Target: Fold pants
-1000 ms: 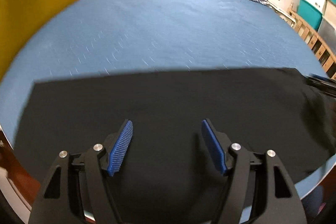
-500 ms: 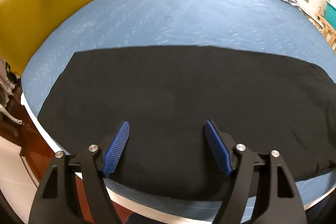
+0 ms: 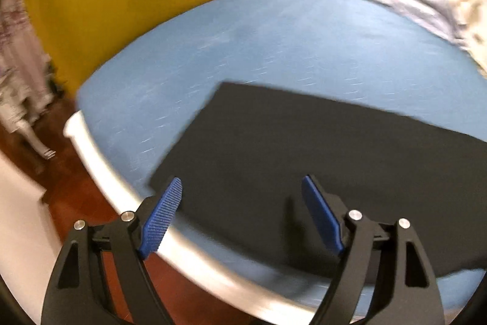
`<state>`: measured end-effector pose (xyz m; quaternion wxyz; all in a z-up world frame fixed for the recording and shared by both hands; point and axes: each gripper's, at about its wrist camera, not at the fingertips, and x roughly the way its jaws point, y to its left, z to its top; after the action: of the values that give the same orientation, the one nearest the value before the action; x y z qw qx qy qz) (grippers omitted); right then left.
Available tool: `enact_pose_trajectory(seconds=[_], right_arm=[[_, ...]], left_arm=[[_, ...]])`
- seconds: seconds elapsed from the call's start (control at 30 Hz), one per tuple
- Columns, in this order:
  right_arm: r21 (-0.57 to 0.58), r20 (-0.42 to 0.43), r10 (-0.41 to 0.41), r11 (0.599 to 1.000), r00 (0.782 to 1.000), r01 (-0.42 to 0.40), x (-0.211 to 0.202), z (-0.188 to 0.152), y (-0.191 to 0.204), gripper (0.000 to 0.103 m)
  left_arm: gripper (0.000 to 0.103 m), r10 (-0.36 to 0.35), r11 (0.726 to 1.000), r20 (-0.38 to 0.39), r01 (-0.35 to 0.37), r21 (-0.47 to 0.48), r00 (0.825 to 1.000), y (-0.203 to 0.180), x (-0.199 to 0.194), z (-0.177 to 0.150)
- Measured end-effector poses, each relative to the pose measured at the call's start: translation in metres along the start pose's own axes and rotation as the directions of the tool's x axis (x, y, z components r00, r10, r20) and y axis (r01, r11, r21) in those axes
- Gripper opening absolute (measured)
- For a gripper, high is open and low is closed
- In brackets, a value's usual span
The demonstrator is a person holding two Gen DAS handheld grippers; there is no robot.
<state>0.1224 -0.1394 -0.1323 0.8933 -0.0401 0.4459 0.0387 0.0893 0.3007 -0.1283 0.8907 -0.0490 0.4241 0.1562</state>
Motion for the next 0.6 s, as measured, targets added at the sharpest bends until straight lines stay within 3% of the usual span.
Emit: enact_pose_trajectory(seconds=[0.07,0.13,0.2,0.27,0.33,0.43,0.53,0.6], right_arm=[[-0.009,0.003,0.023,1.000,1.000,-0.023,0.002,0.007,0.021,0.088],[-0.037,0.015,0.053,0.998,0.998,-0.053,0.015,0.012,0.037,0.088],[-0.059,-0.012,0.036,0.998,0.999,-0.036,0.020,0.002,0.043,0.088],[-0.067,-0.069,0.019,0.997,0.997,-0.024,0.033,-0.006,0.041,0.088],[-0.026,-0.065,0.064,0.998,0.996,-0.066,0.024,-0.019,0.032,0.088],[-0.049,-0.081,0.040,0.998,0.996,-0.044,0.013,-0.018,0.030,0.088],[0.001,-0.049,0.051,0.999,0.997,-0.051,0.005,-0.011,0.026,0.088],[-0.009,-0.031,0.062,0.998,0.998,-0.062,0.007,0.002,0.030,0.088]], left_arm=[[0.081,-0.131,0.988,-0.022,0.132,0.077,0.991,-0.034,-0.006,-0.009],[0.082,-0.185,0.968,-0.050,0.190,0.162,0.982,-0.065,-0.008,-0.024],[0.082,-0.139,0.960,-0.076,0.153,0.233,0.987,-0.086,-0.004,-0.042],[0.085,-0.156,0.968,-0.060,0.164,0.188,0.986,-0.073,-0.005,-0.054],[0.090,-0.130,0.974,-0.046,0.136,0.181,0.990,-0.054,-0.006,-0.061],[0.092,-0.078,0.984,-0.062,0.087,0.158,0.995,-0.027,-0.006,-0.059],[0.091,-0.002,0.979,-0.014,0.004,0.203,1.000,-0.026,-0.023,-0.054],[0.091,-0.013,0.982,-0.013,0.015,0.186,1.000,-0.028,-0.027,-0.044]])
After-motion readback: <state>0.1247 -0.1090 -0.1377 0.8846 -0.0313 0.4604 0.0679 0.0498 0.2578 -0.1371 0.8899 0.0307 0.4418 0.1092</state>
